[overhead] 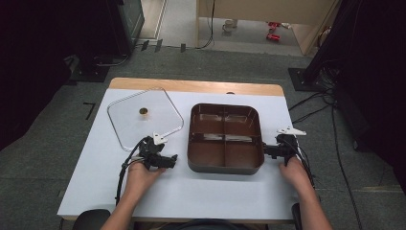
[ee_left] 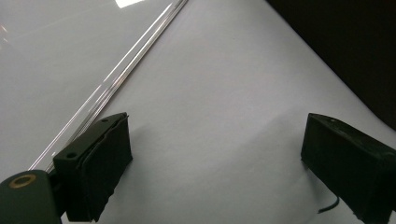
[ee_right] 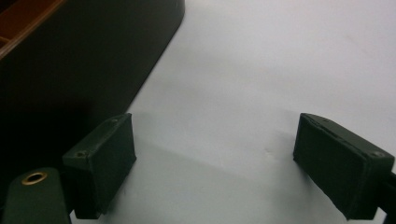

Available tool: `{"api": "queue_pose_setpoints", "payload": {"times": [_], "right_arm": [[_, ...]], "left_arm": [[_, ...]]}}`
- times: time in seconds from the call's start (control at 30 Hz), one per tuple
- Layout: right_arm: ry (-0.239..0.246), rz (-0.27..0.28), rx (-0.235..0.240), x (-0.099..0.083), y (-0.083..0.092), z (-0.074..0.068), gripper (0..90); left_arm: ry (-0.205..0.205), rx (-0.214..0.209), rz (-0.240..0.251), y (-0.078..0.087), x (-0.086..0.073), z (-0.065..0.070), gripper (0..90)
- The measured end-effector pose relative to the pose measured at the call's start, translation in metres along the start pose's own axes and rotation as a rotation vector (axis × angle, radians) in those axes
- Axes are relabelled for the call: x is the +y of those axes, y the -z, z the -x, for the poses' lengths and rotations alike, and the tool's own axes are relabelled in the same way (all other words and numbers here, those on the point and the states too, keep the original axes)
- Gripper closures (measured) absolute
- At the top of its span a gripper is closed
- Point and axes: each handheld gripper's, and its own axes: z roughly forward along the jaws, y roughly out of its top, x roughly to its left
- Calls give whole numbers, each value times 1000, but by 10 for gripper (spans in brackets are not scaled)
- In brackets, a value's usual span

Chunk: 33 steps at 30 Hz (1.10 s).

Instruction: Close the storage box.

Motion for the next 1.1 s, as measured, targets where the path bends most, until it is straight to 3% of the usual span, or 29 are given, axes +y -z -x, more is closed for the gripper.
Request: {"api": "queue_pose_setpoints", "payload": {"times": [0.23, 0.4, 0.43, 0.63, 0.77, 0.93, 1.1], "right_arm": [[0, 0, 0, 0, 0, 0, 123], [0, 1, 0, 0, 0, 0, 123], [0, 0, 0, 0, 0, 0, 123], [0, 0, 0, 0, 0, 0, 123], [0, 0, 0, 0, 0, 0, 123], [0, 1, 0, 0, 0, 0, 123], [1, 0, -1, 0, 0, 0, 123]], "left_arm": [[-7, -43, -23, 2, 4, -4, 102], [21, -92, -23, 6, 6, -6, 145], [47, -125, -26, 7, 6, -8, 147], [39, -136, -8, 11, 7, -9, 161], [-4, -111, -36, 14, 11, -8, 166], [26, -171, 13, 23, 18, -10, 225], [35, -207, 17, 25, 21, -14, 243]]}}
